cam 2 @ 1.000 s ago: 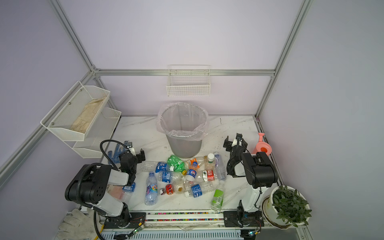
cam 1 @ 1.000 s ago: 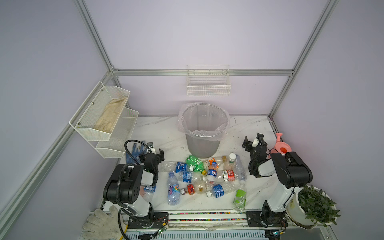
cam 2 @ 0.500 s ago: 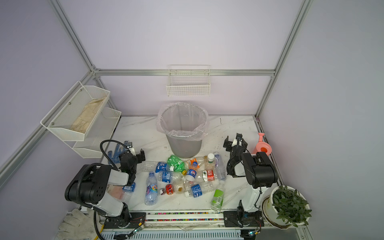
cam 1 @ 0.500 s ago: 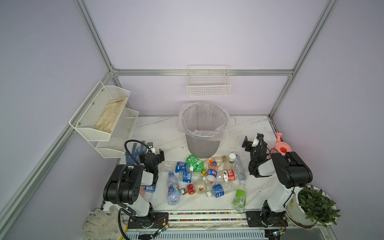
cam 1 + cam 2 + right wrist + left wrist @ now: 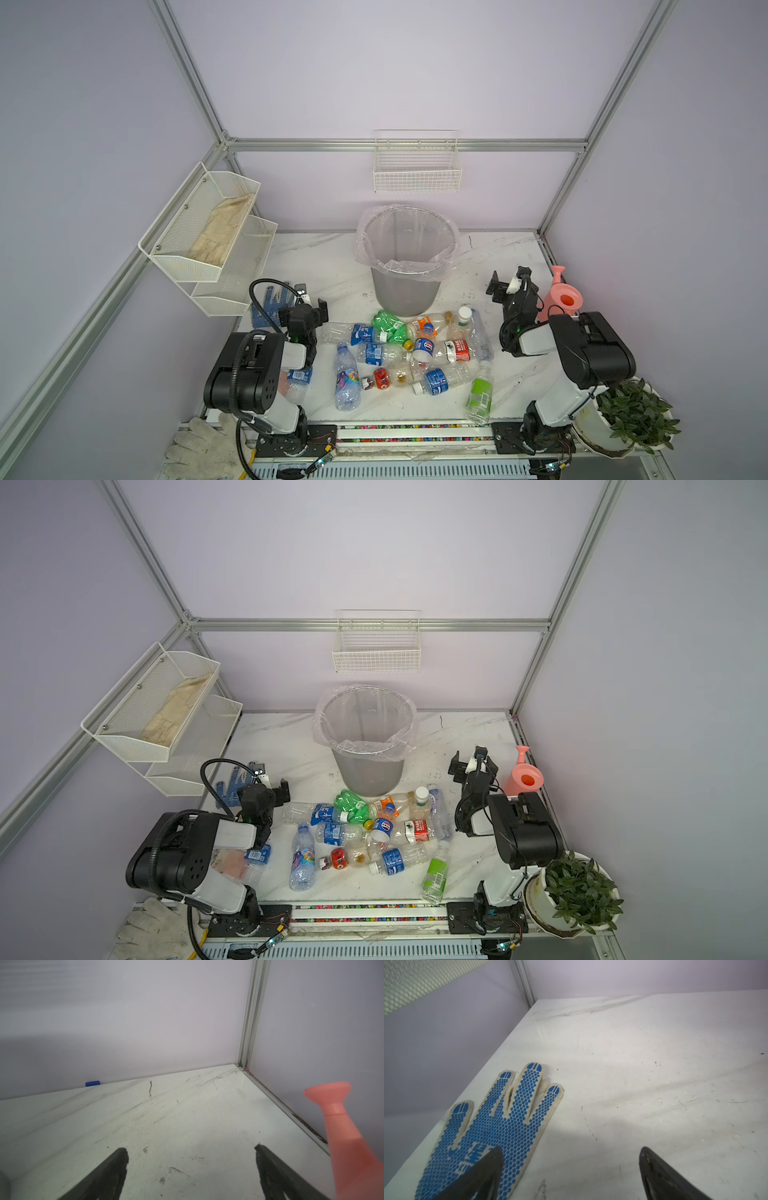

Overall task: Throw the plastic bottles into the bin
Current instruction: 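Lower the right gripper onto the green-label bottle while the left gripper moves over the pile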

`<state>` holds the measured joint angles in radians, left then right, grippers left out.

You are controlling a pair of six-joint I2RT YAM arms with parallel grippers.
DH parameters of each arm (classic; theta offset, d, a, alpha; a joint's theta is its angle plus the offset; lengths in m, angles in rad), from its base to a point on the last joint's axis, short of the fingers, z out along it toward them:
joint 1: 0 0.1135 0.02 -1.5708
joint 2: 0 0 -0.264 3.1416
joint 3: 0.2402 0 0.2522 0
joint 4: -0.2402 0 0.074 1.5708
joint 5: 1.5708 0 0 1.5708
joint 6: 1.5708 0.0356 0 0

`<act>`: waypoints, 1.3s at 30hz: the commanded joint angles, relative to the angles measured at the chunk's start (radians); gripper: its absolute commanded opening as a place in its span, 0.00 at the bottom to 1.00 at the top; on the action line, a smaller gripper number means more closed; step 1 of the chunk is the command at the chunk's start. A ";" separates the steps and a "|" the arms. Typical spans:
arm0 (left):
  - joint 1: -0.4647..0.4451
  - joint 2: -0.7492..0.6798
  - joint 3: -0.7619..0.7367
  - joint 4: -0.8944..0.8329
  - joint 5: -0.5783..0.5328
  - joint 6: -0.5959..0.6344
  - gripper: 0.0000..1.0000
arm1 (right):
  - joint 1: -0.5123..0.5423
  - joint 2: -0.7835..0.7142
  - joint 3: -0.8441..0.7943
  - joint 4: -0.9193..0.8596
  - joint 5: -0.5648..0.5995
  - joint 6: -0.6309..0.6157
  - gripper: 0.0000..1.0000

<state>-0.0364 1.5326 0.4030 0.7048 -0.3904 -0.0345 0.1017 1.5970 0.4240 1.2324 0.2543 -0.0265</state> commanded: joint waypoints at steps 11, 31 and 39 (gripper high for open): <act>-0.054 -0.304 0.579 -1.067 0.005 -0.294 1.00 | 0.006 -0.580 0.413 -1.104 -0.227 0.595 0.98; -0.377 -0.535 0.395 -1.113 0.083 -0.459 1.00 | 0.092 -0.581 0.524 -2.099 -0.190 0.794 0.96; -0.405 -0.508 0.403 -1.113 0.113 -0.485 1.00 | 0.344 -0.605 0.481 -2.200 -0.151 0.976 0.90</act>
<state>-0.4339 1.0252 0.8169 -0.4152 -0.2935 -0.4911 0.4065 1.0122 0.9218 -0.8654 0.0845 0.8421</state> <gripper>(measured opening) 0.998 0.901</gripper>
